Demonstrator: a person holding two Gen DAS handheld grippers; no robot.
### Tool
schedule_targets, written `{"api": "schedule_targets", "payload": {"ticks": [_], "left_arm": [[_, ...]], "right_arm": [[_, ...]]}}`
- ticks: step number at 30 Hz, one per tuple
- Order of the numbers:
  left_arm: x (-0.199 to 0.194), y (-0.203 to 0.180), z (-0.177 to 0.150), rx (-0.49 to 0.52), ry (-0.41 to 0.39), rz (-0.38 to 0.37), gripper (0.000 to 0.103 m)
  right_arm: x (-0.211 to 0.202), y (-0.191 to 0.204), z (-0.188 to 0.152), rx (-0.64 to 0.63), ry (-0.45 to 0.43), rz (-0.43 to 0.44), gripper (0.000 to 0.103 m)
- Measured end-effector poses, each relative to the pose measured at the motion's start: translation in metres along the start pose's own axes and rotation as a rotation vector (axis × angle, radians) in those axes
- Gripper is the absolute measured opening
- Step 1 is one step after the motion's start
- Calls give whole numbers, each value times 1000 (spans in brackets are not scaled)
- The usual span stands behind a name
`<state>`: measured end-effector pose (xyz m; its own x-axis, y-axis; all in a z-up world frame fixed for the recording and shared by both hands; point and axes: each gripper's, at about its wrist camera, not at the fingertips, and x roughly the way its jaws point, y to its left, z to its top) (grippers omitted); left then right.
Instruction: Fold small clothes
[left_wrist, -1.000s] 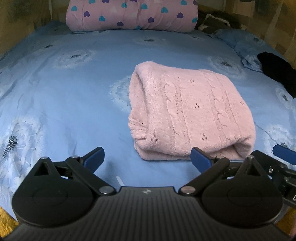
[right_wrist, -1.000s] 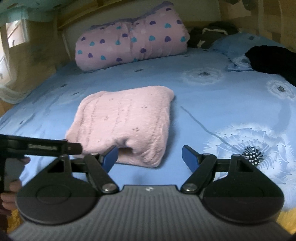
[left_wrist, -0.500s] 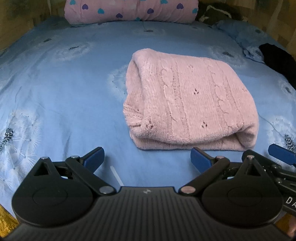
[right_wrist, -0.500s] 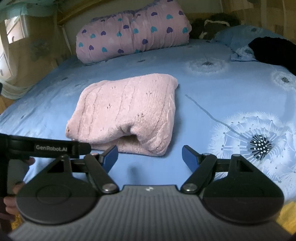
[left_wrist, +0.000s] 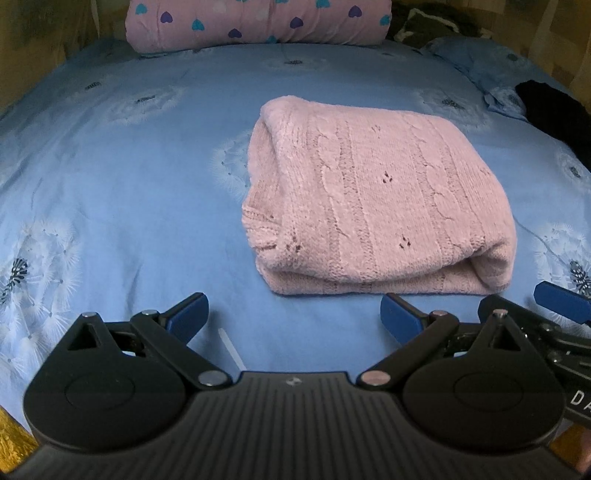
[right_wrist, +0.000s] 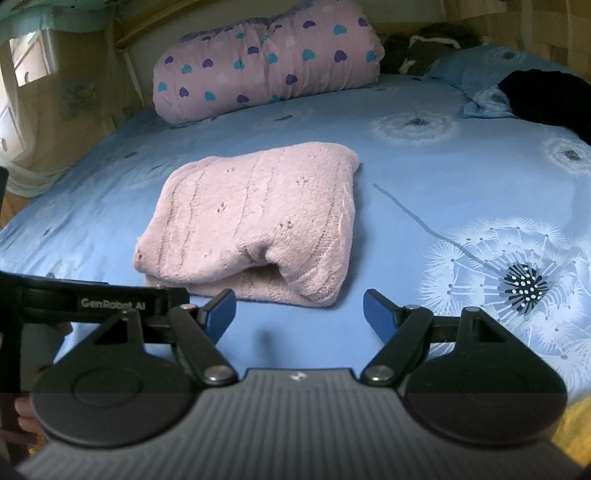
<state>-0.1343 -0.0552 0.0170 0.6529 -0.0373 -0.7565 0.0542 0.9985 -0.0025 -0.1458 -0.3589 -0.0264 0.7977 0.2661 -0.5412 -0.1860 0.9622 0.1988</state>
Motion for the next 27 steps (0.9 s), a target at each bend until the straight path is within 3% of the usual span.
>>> {"api": "schedule_targets", "payload": {"ticks": [27], "left_arm": [[6, 0, -3, 3, 16, 1, 101]], "right_arm": [[1, 2, -1, -2, 2, 3, 77]]}}
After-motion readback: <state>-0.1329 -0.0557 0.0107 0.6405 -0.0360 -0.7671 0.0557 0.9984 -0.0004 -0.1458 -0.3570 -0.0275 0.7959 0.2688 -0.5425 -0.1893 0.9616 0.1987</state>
